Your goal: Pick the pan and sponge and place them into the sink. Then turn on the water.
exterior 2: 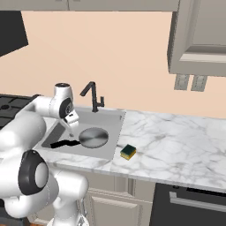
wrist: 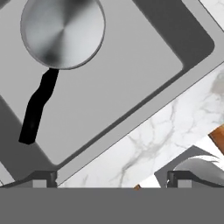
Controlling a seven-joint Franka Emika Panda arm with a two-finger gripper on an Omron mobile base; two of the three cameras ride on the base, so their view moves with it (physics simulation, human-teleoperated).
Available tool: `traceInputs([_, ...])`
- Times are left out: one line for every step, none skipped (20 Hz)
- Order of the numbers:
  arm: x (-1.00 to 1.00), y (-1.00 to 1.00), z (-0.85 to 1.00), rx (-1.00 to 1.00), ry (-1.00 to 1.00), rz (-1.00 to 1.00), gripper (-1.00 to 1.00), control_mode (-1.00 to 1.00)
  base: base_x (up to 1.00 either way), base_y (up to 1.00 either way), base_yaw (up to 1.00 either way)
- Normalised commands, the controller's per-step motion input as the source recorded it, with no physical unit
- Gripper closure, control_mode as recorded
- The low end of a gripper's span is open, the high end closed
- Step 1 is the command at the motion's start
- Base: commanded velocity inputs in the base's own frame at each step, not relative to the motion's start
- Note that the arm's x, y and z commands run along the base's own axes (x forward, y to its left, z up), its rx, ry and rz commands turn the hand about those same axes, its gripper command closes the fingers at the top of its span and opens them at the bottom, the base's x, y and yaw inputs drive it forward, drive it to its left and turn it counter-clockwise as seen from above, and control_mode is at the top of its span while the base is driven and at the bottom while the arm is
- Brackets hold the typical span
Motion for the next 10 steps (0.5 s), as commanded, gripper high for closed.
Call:
traceInputs([0.0, -0.36, 0.0, 0.0, -0.05, 0.11, -1.0, -1.0, 0.0, 0.0, 0.0])
traceInputs([-0.01, -0.36, 0.0, 0.0, -0.06, 0.12, -1.0, -1.0, 0.0, 0.0, 0.0])
traceInputs([-0.01, -0.36, 0.0, 0.0, -0.06, 0.12, -1.0, -1.0, 0.0, 0.0, 0.0])
traceInputs([-0.01, -0.36, 0.0, 0.0, -0.06, 0.12, -1.0, -1.0, 0.0, 0.0, 0.0])
traceInputs([0.0, -0.34, 0.0, 0.0, -0.05, 0.12, -1.0, -1.0, 0.0, 0.0, 0.0])
traceInputs([0.0, -0.34, 0.0, 0.0, -0.04, 0.12, -1.0, -1.0, 0.0, 0.0, 0.0])
traceInputs([0.0, -0.34, 0.0, 0.0, -0.04, 0.12, -1.0, -1.0, 0.0, 0.0, 0.0])
traceInputs([-0.01, -0.34, 0.0, -0.01, -0.03, 0.12, -1.0, -1.0, 0.0, 0.0, 0.0])
traceInputs([-0.01, -0.34, 0.0, -0.01, -0.03, 0.12, -1.0, -1.0, 0.0, 0.0, 0.0])
traceInputs([-0.03, -0.35, 0.0, -0.02, -0.02, 0.11, -1.0, -1.0, 0.0, 0.0, 0.0])
